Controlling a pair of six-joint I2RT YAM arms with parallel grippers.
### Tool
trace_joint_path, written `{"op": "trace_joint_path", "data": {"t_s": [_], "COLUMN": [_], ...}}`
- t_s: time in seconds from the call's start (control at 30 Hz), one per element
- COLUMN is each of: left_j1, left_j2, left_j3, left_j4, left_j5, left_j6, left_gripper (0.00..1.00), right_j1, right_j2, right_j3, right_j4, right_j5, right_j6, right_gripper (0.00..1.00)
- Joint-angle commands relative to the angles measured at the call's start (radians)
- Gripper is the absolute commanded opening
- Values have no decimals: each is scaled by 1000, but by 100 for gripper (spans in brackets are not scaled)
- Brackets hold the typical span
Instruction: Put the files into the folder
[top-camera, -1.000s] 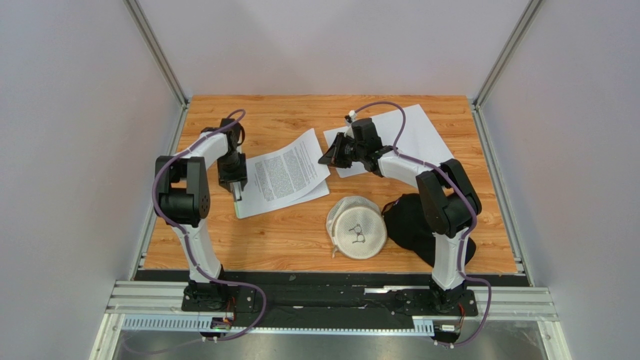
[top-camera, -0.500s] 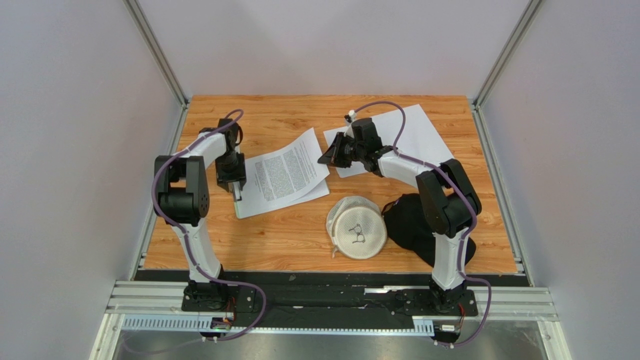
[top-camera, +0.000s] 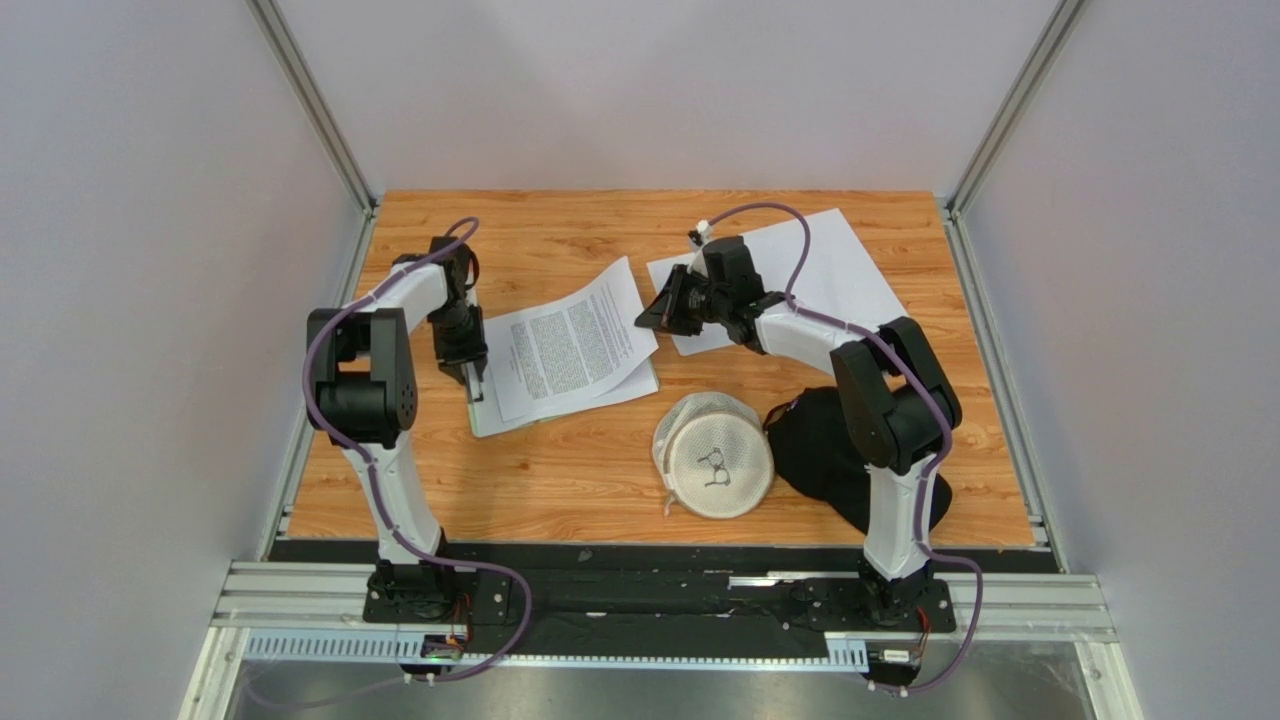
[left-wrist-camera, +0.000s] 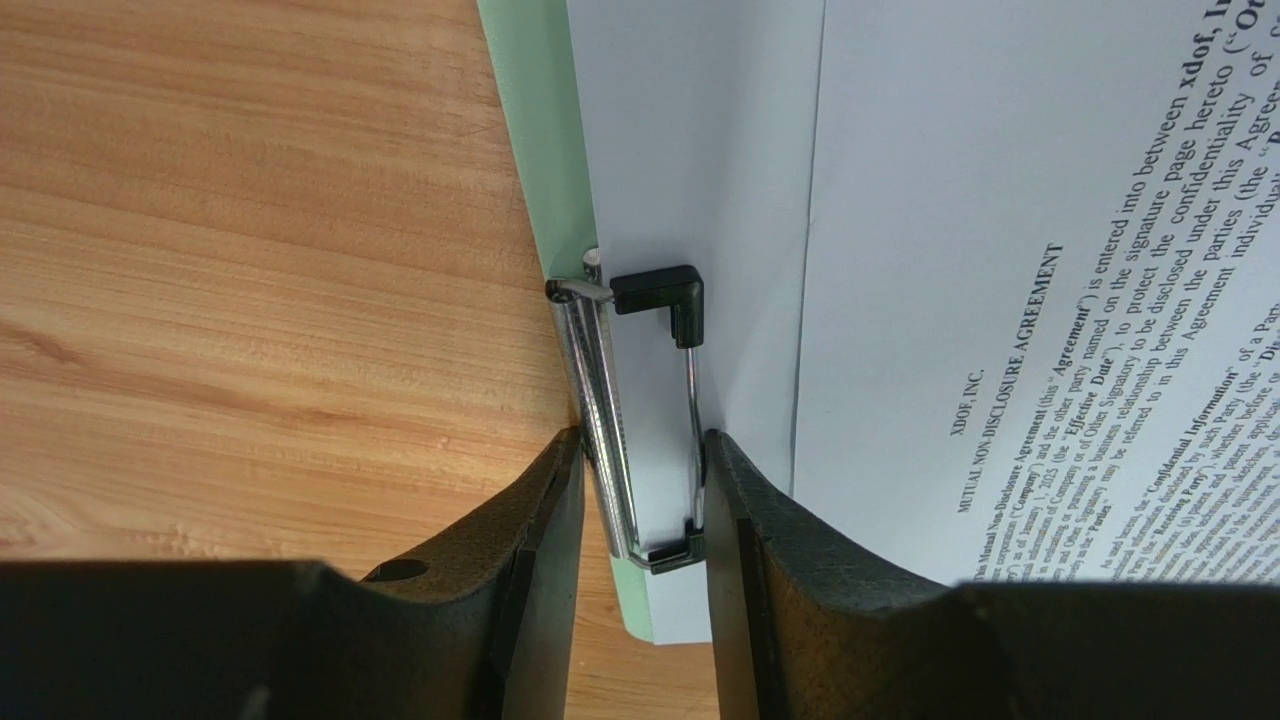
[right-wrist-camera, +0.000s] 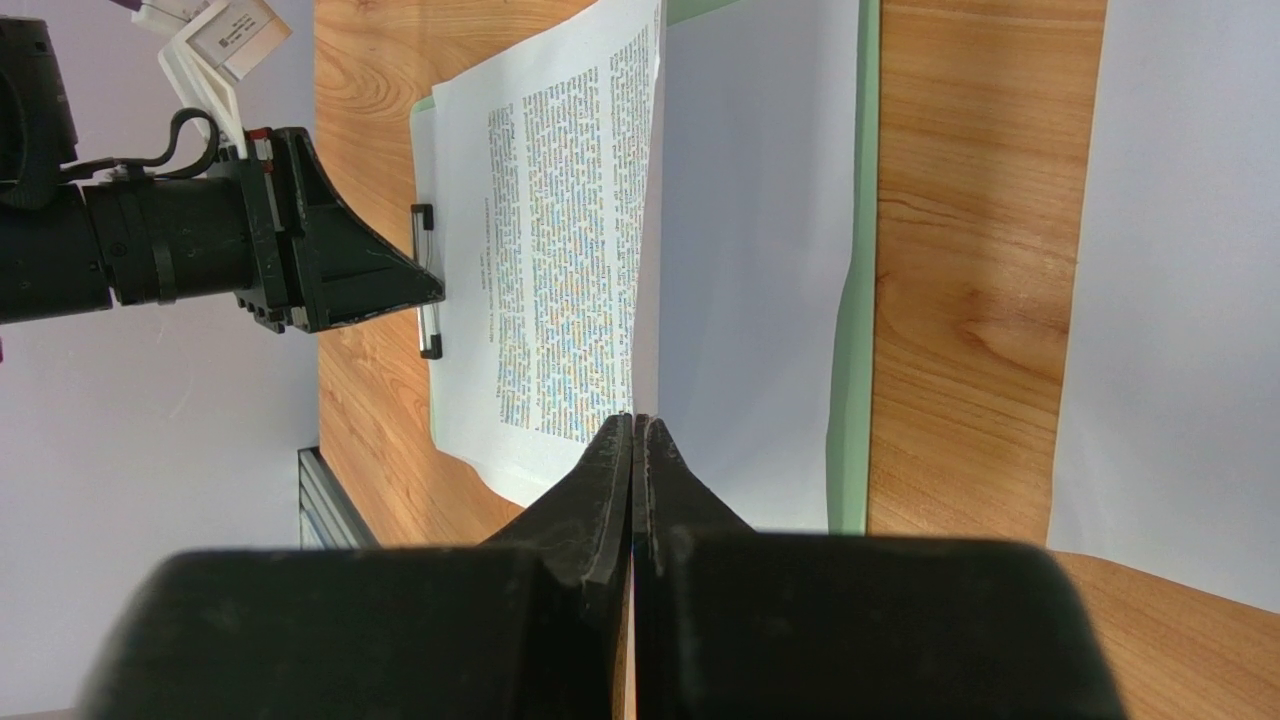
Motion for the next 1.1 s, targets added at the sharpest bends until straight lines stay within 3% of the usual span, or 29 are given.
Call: {"op": "trace_joint_path", "data": {"t_s": [0.0, 0.1, 0.13, 0.23, 0.5, 0.77, 0.87, 1.07], "left_j1": [2, 2, 2, 2, 2, 2, 2, 2], "left_j2": [39, 36, 33, 27, -13, -35, -54, -81], "left_j3": [9, 1, 1, -3, -34, -57, -82, -109], "left_j4": [20, 20, 20, 20, 45, 66, 94, 132], "left_j5": [64, 64, 65, 74, 146, 199, 217, 245], "left_j6": [7, 14, 16, 14, 10, -4, -13, -18], "left_gripper": [28, 22, 12, 0, 0, 0, 0, 0], "right_j1": [-1, 2, 5, 12, 32, 32, 32, 32], "right_j2": [17, 25, 24, 21, 16, 30, 28, -4], "right_j3": [19, 18, 18, 16, 15, 47, 42, 1], "right_j4": [43, 43, 45, 47, 27, -27, -38, -47], "right_j5": [-12, -9, -6, -9, -15, -35, -13, 72], "right_j6": [-13, -20, -23, -40, -153, -172, -172, -185], "right_gripper": [0, 0, 0, 0, 0, 8, 0, 0]}}
